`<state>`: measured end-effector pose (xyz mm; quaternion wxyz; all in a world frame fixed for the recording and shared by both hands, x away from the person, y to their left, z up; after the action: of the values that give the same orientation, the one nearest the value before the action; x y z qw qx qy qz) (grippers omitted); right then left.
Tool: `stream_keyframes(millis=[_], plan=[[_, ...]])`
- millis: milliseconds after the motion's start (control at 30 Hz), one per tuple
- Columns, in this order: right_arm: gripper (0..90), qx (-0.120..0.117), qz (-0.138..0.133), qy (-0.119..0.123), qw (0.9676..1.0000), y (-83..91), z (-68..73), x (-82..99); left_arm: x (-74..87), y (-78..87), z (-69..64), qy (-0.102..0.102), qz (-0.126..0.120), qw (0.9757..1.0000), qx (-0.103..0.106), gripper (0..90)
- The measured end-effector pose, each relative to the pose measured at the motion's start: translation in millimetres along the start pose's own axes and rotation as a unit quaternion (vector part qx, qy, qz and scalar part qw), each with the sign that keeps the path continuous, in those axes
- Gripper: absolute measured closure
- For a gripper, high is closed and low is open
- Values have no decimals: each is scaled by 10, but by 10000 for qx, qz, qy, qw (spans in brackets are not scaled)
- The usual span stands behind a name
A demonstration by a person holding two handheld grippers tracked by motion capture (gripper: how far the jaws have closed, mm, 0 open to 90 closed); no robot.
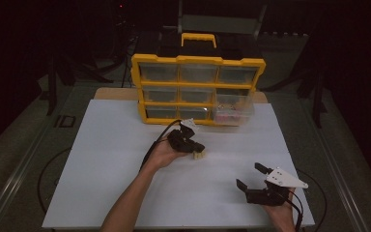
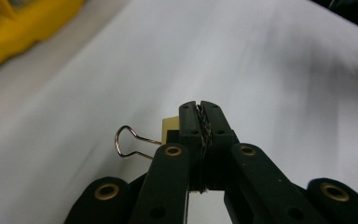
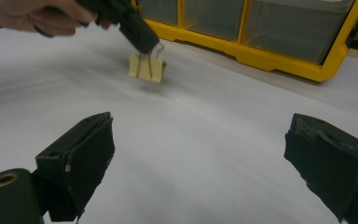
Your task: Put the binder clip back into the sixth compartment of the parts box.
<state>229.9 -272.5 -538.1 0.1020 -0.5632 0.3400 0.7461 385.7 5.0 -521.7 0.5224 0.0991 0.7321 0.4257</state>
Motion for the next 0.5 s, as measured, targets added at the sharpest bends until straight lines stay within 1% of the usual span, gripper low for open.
stream_keyframes(millis=[33, 67, 200, 300, 333, 367, 500], plan=[[76, -2, -4, 3, 10000, -1, 1, -1, -40, 65, 21, 34, -84, 10000, -38, 894], [76, -2, -1, 3, 10000, -1, 0, 0, -59, 98, 30, 47, -111, 9999, -60, 894], [76, -8, -1, 4, 10000, -3, 3, -1, -147, 210, 57, 11, -144, 9998, -168, 894], [76, -16, 9, 5, 10000, -6, 4, -1, -245, 309, 74, 27, -239, 9995, -191, 894], [76, -11, 11, 2, 10000, -5, 3, 0, -245, 309, 74, 27, -239, 9995, -191, 894], [76, -9, 11, -9, 10000, -4, 3, 0, -306, 360, 81, 9, -306, 9993, -201, 894], [76, -12, 14, -1, 10000, -3, 3, 0, -454, 472, 85, -30, -420, 9988, -238, 895]])
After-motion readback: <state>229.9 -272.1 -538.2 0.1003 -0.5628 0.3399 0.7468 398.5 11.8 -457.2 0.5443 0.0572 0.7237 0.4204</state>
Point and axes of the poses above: each handheld gripper's, and its own axes: y roughly backward along the jaws, x roughly out of its underside, z roughly to its left, the point moved 2 cm from there along -y, roughly forward along the jaws, and after that the axes turned 14 degrees about -x, right-handed, at the moved point
